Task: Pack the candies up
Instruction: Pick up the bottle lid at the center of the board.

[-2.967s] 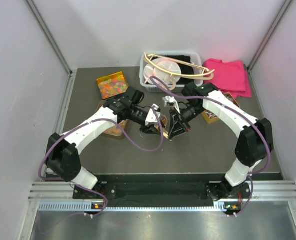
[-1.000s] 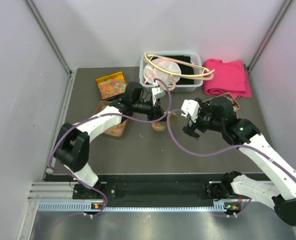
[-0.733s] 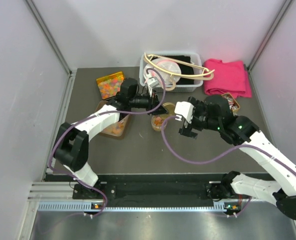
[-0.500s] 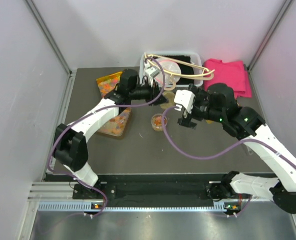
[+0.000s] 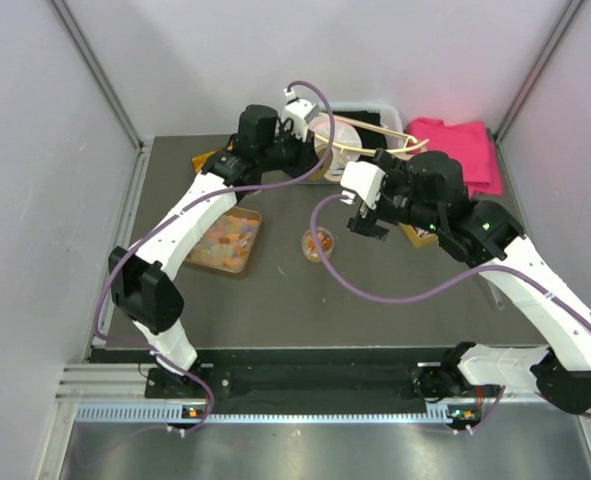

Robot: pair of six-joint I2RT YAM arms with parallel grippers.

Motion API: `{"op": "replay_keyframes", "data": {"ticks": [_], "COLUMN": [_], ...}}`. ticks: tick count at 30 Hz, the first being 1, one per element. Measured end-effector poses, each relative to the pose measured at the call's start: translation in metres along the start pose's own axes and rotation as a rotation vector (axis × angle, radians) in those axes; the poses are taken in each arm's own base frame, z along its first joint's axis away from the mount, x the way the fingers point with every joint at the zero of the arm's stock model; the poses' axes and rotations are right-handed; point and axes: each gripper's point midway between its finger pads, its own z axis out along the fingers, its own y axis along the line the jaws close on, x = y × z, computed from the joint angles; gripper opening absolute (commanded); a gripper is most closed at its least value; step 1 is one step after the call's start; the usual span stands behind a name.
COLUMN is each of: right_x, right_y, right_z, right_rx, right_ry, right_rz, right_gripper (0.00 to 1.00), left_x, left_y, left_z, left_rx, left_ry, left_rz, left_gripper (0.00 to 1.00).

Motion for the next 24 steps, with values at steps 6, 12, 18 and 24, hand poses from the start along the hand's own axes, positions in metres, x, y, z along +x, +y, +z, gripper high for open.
{"op": "replay_keyframes", "data": {"ticks": [6,12,18,24], "right_x": [0.000,0.000,0.005,0.006], "right_y": [-0.003,-0.002,0.001,0.000], "right_z": [0.002,0.007,0.012,0.011], "right_rx": [0.022,0.035,0.036,0.041], "right_ry": [-0.007,-0.023,-0.017,-0.009], "right_rz": [-0.001,0.018,0.031,0.040], "right_gripper": [0.99,0.99,0.99,0.99], "left_x": [0.010,0.041,0.033,-0.001], "left_y": [-0.009,0.024,0.093,0.149], "left_z": [-0.010,-0.014,-0.027,-0.063], "left_rx": [0.016,-0.167,-0.362,-0.495], "left_ry": [-0.004,0.044,0.046,-0.005], "left_rz": [-0.071,-0.124,-0.096,-0.052], "left_gripper": [0.00,0.00,0.00,0.00]}}
